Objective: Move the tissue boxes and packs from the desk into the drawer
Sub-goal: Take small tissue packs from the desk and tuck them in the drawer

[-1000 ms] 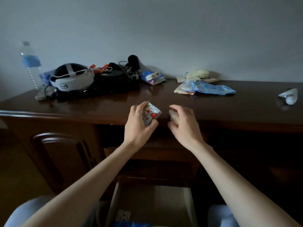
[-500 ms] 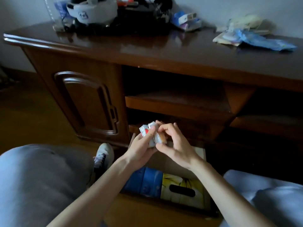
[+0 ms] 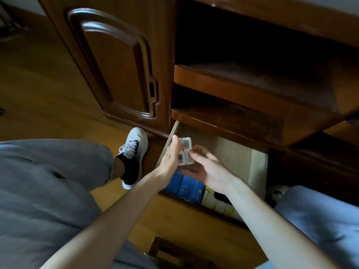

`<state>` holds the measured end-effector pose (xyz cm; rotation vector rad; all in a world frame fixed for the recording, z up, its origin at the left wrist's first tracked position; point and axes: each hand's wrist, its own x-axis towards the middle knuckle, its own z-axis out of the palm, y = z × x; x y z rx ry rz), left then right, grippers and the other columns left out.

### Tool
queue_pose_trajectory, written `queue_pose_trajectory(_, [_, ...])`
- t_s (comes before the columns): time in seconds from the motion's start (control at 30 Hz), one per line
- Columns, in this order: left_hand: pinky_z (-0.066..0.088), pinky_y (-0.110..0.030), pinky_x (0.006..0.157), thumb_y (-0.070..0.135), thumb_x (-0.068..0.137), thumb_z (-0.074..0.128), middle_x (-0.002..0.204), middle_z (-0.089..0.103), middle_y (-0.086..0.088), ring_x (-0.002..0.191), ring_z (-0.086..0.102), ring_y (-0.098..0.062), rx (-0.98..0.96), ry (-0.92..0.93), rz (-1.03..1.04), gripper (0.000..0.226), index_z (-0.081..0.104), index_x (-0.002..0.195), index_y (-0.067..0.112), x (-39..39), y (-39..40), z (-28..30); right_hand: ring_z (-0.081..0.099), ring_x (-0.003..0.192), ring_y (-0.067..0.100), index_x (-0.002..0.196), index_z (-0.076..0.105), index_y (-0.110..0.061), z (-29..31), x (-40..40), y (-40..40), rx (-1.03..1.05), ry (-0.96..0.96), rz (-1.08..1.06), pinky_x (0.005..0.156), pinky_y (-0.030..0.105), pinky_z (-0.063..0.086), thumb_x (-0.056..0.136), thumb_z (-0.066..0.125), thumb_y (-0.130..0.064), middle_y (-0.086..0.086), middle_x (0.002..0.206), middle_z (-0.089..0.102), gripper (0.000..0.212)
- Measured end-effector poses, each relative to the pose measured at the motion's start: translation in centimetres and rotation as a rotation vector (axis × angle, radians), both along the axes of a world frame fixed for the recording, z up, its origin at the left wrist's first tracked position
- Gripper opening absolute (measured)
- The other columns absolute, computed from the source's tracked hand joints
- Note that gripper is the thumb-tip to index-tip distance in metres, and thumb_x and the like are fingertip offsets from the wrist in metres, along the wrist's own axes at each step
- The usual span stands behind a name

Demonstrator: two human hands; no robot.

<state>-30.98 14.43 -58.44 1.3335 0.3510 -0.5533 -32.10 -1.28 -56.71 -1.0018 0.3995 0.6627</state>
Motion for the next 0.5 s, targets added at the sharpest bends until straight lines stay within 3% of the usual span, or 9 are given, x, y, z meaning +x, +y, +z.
queue_pose_trajectory(0.07, [0.056, -0.026, 0.087, 0.074, 0.095, 0.028, 0.123, 0.071, -0.005, 0.109, 0.069, -0.013, 0.036, -0.047, 0.000, 0.071, 0.061, 0.130, 0.022, 0.4, 0.4, -0.4, 0.068, 0.119, 0.037, 0.133, 0.057, -0.016, -1.3, 1.0, -0.2, -0.009, 0.009, -0.015, 0.096, 0.049, 0.058, 0.089, 0.078, -0.012, 0.020, 0.129, 0.069, 0.049])
queue_pose_trajectory(0.1, [0.055, -0.029, 0.094, 0.072, 0.097, 0.028, 0.133, 0.064, -0.006, 0.118, 0.064, -0.014, 0.105, -0.081, 0.006, 0.069, 0.058, 0.133, 0.021, 0.8, 0.6, -0.7, 0.069, 0.117, 0.036, 0.132, 0.057, -0.017, -1.9, 1.7, -0.4, -0.038, 0.005, -0.033, 0.094, 0.046, 0.059, 0.085, 0.081, -0.010, 0.019, 0.128, 0.070, 0.053])
queue_pose_trajectory(0.17, [0.042, -0.048, 0.111, 0.059, 0.103, 0.032, 0.144, 0.050, -0.016, 0.133, 0.049, -0.028, 0.354, -0.172, 0.033, 0.061, 0.053, 0.136, 0.012, 1.9, 1.4, -1.7, 0.072, 0.111, 0.034, 0.132, 0.057, -0.018, -3.2, 3.2, -0.7, -0.142, -0.004, -0.075, 0.090, 0.044, 0.061, 0.076, 0.086, -0.010, 0.017, 0.127, 0.071, 0.063])
queue_pose_trajectory(0.23, [0.041, -0.056, 0.108, 0.044, 0.106, 0.039, 0.135, 0.055, -0.024, 0.129, 0.050, -0.038, 0.523, -0.247, 0.047, 0.051, 0.056, 0.130, 0.003, 3.2, 2.5, -3.0, 0.075, 0.106, 0.032, 0.131, 0.059, -0.022, -4.7, 4.8, -1.1, -0.265, -0.005, -0.081, 0.086, 0.045, 0.062, 0.070, 0.088, -0.013, 0.016, 0.126, 0.071, 0.068])
queue_pose_trajectory(0.37, [0.042, -0.044, 0.110, 0.033, 0.102, 0.047, 0.145, 0.052, -0.010, 0.133, 0.050, -0.025, 0.760, -0.159, 0.013, 0.049, 0.047, 0.146, 0.012, 4.9, 4.1, -6.0, 0.071, 0.107, 0.025, 0.121, 0.062, -0.033, -8.8, 7.3, -1.7, -0.508, 0.010, -0.029, 0.073, 0.032, 0.063, 0.072, 0.088, -0.015, 0.009, 0.124, 0.069, 0.058])
queue_pose_trajectory(0.5, [0.031, -0.031, 0.115, 0.034, 0.106, 0.041, 0.153, 0.044, -0.009, 0.140, 0.043, -0.026, 0.824, -0.143, -0.155, 0.049, 0.042, 0.152, 0.017, 4.0, 4.3, -9.9, 0.068, 0.112, 0.019, 0.113, 0.063, -0.037, -12.3, 9.1, -1.3, -0.672, -0.029, 0.083, 0.093, 0.040, 0.060, 0.079, 0.086, -0.010, 0.006, 0.126, 0.069, 0.049])
